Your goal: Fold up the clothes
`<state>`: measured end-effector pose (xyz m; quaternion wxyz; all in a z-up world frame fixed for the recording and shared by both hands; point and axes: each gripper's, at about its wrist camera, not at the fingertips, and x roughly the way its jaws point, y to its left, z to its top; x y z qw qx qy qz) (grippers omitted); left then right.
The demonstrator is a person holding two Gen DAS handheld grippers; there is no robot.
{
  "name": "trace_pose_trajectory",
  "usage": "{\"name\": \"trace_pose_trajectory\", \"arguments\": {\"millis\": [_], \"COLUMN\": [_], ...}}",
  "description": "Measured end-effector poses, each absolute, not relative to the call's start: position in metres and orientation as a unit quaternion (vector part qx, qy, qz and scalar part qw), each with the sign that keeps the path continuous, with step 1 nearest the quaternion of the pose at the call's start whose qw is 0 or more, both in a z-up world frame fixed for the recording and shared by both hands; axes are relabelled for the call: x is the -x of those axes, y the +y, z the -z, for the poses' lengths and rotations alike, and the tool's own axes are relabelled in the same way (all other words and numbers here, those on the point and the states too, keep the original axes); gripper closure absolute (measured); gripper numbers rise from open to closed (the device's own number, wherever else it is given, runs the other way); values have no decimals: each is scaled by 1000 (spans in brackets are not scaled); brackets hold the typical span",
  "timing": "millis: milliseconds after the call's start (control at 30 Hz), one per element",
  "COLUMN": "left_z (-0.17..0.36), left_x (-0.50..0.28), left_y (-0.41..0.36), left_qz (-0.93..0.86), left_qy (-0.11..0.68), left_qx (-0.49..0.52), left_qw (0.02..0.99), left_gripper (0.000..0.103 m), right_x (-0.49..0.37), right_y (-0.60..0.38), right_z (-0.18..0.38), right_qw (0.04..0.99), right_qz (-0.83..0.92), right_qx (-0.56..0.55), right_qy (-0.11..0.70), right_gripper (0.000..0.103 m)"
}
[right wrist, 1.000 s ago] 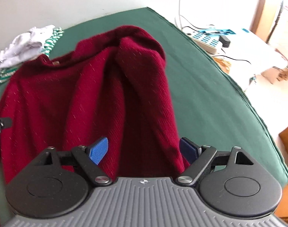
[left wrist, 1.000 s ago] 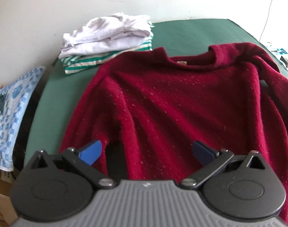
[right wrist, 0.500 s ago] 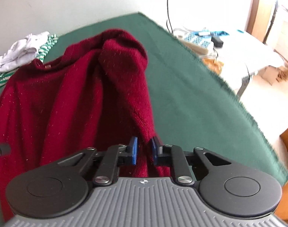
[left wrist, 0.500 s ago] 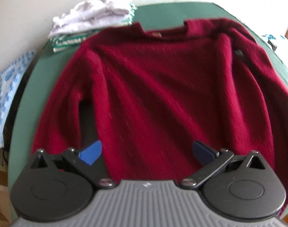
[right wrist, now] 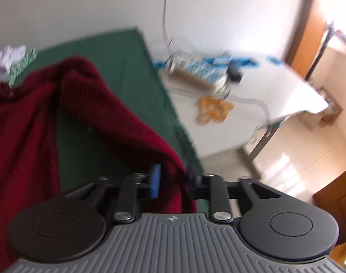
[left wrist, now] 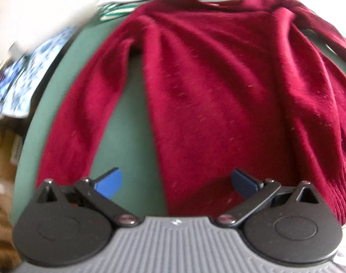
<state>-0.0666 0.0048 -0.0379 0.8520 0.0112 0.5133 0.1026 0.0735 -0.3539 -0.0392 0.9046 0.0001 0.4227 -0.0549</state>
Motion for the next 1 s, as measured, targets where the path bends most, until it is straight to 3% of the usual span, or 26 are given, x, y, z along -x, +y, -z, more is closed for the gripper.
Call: {"name": "trace_pose_trajectory", "arguments": {"millis": [67,233,500,567,600,667,867,900,933,967,1000], "left_z": [35,31,40,44,46,46,47,48,48,48,48], "left_x": [78,100,100,96,94,94,98,96,94,92,91], "left_y": [9,12,1,0,-2,-4,-7,-10,-13,-15,-17], "left_qz": [-110,-117,-61,-45,-39,-23,10,13,17,20,25], "left_qy": [510,503,520,526,524,513,477,474,470,467,463], "left_qx": [6,34,23,34,40,41,29,21,12,3,-3], "left_qw": [853,856,852,849,850,857,878,880,882,884,886], "left_gripper": [0,1,1,1,1,1,1,1,2,6,19], "right_x": [-65,-21,-6,-2,0,2,9,9,8,8,7], "right_y": [-351,-332,-301,-298,-296,-287,-272,-271,-270,-267,-265], "right_z": [35,16,51,55,57,58,63,64,65,65,65], "right_qw": [908,899,863,864,866,871,894,896,898,899,899], "right_qz": [36,-136,-166,-159,-156,-149,-122,-123,-124,-126,-123], "right_qx": [4,-35,-50,-65,-69,-58,-33,-25,-16,-6,-7], "right_qy": [418,414,475,474,471,464,429,425,422,420,421], "right_gripper": [58,35,37,43,52,57,54,60,76,85,90]}}
